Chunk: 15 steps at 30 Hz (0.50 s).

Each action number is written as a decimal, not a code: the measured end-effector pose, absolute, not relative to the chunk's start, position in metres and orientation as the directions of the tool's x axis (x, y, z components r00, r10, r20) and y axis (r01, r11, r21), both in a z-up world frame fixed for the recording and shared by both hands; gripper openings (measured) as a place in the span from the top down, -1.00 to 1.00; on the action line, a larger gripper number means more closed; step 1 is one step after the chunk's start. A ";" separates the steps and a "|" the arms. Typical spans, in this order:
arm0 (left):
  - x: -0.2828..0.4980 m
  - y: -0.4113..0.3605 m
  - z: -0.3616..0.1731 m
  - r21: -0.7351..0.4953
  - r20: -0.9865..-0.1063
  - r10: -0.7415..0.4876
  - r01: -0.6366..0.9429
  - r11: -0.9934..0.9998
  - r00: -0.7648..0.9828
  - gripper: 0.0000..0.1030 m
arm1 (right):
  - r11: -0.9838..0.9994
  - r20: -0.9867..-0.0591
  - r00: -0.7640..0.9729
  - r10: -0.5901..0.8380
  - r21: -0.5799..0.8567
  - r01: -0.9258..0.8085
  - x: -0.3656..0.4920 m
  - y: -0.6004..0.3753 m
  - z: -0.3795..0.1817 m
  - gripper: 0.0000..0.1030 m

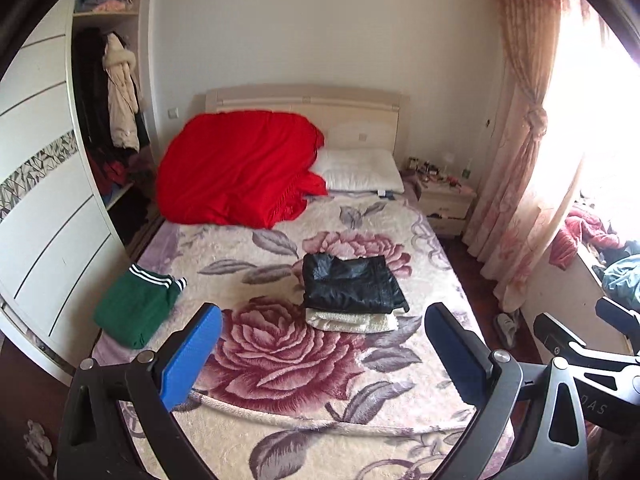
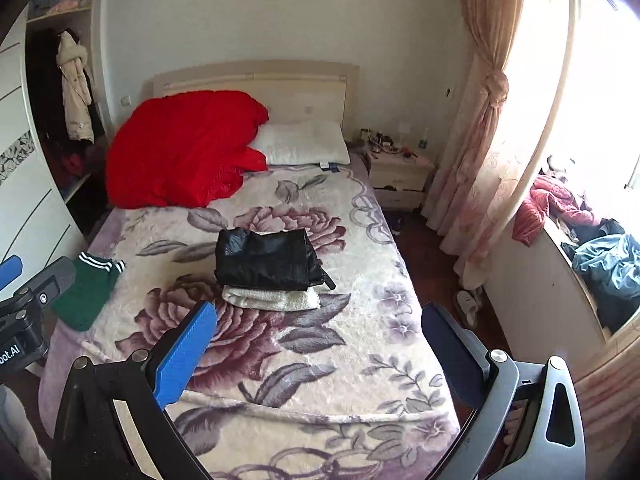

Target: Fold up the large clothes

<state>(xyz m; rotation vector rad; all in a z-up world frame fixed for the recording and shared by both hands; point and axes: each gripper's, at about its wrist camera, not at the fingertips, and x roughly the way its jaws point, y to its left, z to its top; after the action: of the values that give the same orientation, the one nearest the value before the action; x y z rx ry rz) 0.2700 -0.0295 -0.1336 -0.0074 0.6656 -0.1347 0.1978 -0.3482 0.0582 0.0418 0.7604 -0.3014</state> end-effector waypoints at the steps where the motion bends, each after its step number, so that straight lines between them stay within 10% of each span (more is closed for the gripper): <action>1: 0.264 -0.031 -0.131 -0.050 -0.613 -0.130 0.126 0.991 0.780 -1.00 | 0.956 -0.678 0.690 -0.252 -0.065 0.286 0.188 -0.347 0.064 -1.00; 15: 0.218 -0.044 -0.101 -0.007 -0.595 -0.085 0.100 0.995 0.799 -1.00 | 0.956 -0.638 0.729 -0.248 -0.036 0.293 0.100 -0.351 0.122 -1.00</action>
<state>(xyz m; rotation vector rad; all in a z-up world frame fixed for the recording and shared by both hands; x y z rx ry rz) 0.2175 -0.0443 -0.1009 0.0252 0.6375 -0.0991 0.1000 -0.3515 0.1215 0.0684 0.6921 -0.2978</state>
